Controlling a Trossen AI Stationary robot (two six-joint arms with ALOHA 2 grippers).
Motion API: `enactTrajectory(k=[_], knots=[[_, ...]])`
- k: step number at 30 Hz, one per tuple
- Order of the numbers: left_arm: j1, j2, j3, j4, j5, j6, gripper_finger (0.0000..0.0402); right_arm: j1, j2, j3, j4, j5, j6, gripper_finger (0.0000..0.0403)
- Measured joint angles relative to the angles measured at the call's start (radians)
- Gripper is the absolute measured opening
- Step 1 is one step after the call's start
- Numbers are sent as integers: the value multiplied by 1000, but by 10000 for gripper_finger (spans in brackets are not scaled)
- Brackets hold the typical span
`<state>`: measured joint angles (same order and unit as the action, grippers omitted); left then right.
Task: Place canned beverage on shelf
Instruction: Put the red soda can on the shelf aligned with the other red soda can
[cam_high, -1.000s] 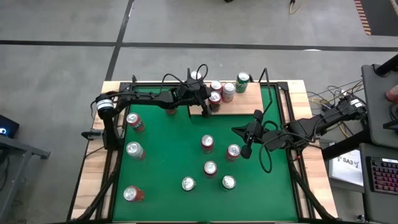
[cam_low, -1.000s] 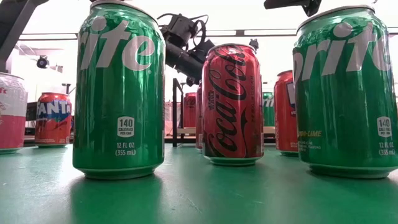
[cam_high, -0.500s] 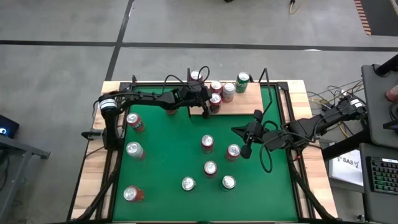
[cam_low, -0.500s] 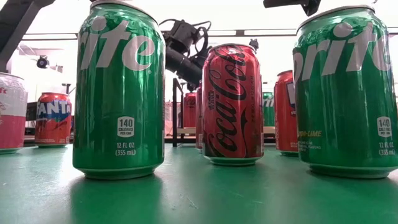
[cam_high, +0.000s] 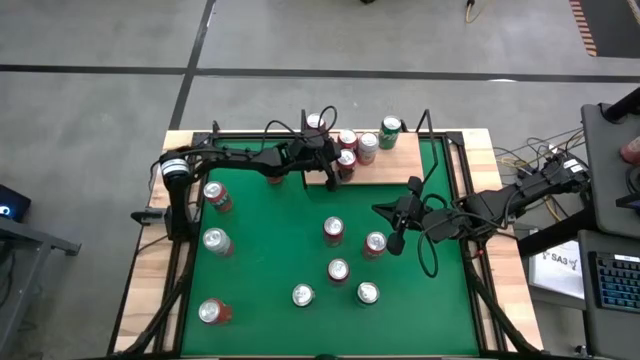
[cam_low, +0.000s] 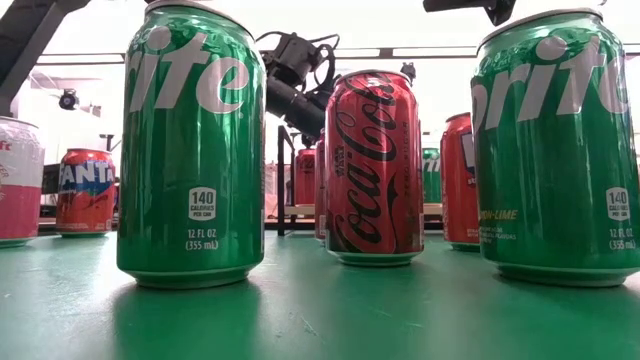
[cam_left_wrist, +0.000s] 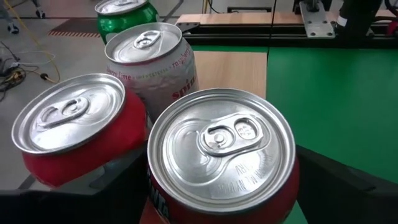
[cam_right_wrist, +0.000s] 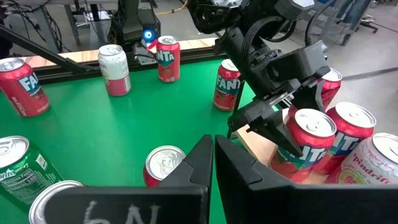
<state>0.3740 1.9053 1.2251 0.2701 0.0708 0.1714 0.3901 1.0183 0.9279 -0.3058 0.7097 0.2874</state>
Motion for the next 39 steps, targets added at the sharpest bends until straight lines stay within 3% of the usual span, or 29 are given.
enactTrajectory(k=[12, 21, 31, 39], knots=[[1, -8, 3, 11, 0, 4, 330, 0, 0, 0, 3, 0, 0, 9], [1, -91, 2, -76, 0, 15, 331, -1, 4, 0, 72, 29, 17, 9], [-55, -297, -18, -228, 0, 55, 330, -62, 55, 28, 119, 42, 37, 9], [-136, -553, -202, -182, -16, 53, 304, -119, 69, 93, 84, 42, 100, 9]])
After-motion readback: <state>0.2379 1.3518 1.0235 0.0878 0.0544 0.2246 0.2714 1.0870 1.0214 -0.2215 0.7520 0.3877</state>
